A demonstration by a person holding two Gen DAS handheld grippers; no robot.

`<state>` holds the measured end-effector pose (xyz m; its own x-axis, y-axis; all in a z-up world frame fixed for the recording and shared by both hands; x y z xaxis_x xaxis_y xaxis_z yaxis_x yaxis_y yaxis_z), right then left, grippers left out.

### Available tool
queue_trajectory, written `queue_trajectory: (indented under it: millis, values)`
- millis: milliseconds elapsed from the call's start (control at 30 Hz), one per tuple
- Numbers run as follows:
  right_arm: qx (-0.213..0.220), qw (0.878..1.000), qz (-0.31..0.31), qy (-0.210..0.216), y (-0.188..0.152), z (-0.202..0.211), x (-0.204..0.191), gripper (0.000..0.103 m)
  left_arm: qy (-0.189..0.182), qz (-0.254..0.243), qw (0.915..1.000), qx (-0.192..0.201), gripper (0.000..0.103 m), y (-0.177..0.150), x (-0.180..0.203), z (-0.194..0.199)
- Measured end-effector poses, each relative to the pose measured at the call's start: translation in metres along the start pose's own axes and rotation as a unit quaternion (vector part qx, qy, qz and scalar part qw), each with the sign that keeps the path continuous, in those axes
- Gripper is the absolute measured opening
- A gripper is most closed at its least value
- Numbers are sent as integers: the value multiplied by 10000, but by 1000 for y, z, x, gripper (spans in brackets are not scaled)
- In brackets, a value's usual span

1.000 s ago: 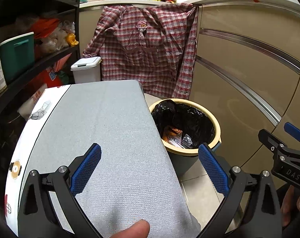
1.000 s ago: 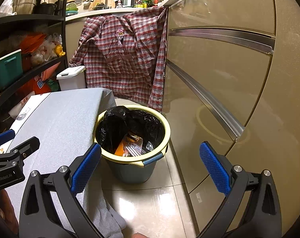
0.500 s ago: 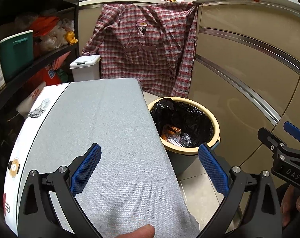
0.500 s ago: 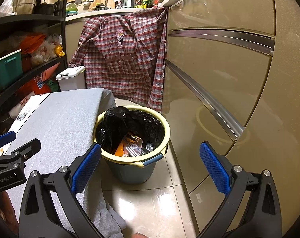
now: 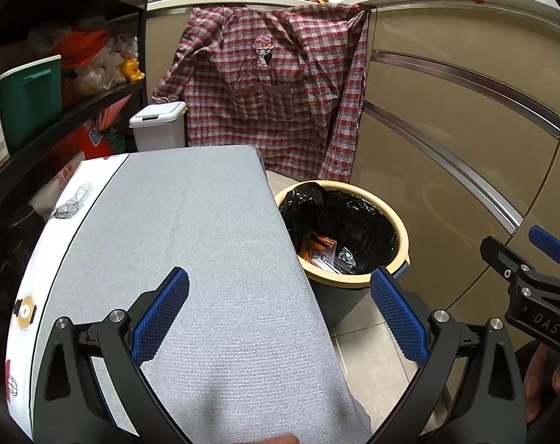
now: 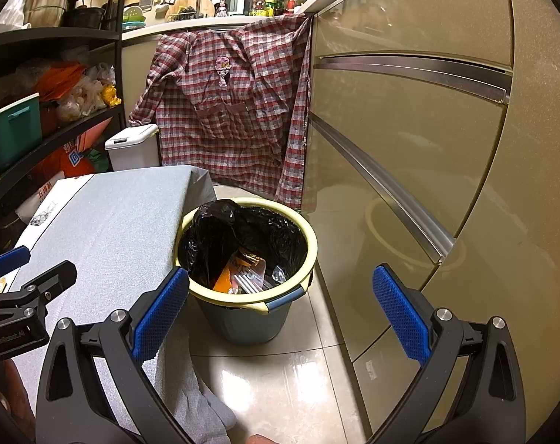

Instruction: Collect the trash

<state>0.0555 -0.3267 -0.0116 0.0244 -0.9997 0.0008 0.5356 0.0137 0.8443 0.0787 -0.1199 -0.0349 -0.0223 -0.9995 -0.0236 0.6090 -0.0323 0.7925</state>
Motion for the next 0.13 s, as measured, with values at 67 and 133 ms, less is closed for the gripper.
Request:
queue_trajectory:
  millis: [67, 133]
  values:
    - [1, 10000, 3, -6, 0, 0, -1, 98, 10, 11, 10000, -16, 95, 0, 0, 0]
    - [2, 10000, -4, -6, 0, 0, 0, 98, 10, 10, 10000, -21, 95, -1, 1, 0]
Point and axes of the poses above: each gripper's, at about its wrist camera, not at the fingertips, and z roughly against the way its jaws point, x to its right, y to its top, the point moved 9 cm from there along -z, roughly the way its jaws point, and after that the axes turned 12 degrees about y, right-handed, at the moved point
